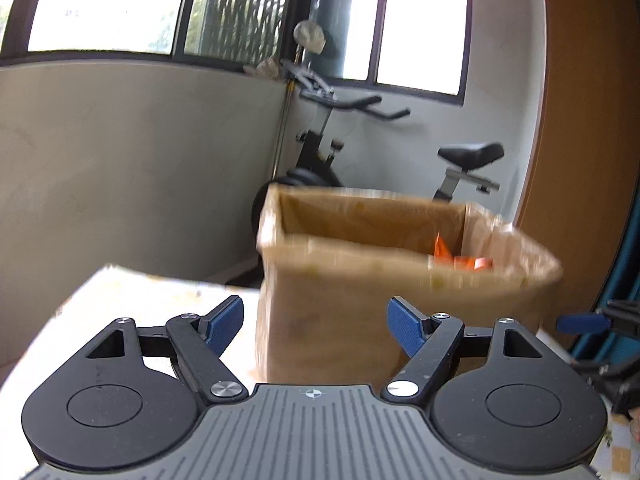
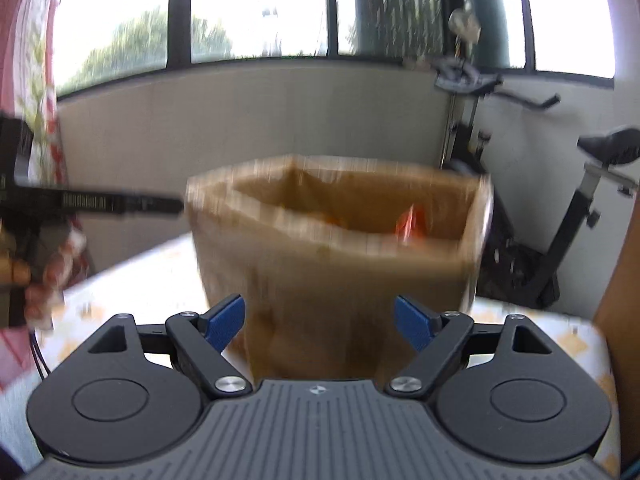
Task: Organize snacks
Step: 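Grasp the brown sauce sachet with right tool while left tool grasps nut packet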
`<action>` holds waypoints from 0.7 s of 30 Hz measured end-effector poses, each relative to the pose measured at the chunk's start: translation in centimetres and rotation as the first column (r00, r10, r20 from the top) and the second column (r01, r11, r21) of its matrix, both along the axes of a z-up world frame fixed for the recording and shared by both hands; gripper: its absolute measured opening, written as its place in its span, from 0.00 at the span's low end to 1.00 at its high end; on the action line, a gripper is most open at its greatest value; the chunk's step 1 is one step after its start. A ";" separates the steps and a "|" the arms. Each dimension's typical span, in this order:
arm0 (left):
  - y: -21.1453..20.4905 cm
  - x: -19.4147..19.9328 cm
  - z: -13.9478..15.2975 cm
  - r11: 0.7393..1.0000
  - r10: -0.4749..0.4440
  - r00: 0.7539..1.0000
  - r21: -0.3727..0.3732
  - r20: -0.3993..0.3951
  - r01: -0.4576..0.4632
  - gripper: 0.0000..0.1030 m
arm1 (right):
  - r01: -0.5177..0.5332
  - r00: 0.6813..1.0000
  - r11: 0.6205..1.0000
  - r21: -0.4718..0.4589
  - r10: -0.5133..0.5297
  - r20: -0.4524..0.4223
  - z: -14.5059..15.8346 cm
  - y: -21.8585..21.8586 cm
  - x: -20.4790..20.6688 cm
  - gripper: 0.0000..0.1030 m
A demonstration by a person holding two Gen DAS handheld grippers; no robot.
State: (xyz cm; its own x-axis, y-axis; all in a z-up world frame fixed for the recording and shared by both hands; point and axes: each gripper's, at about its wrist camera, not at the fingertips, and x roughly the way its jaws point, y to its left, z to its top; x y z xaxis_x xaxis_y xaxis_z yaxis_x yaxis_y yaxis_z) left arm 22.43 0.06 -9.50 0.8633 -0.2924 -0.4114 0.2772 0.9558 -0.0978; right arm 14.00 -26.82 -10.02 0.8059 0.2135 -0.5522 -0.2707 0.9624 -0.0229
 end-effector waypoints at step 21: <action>-0.5 -1.1 -6.4 1.000 0.030 0.984 0.012 -0.174 -0.028 0.79 | -0.314 0.903 0.925 -0.215 0.221 -0.367 -11.3 0.4 -3.5 0.80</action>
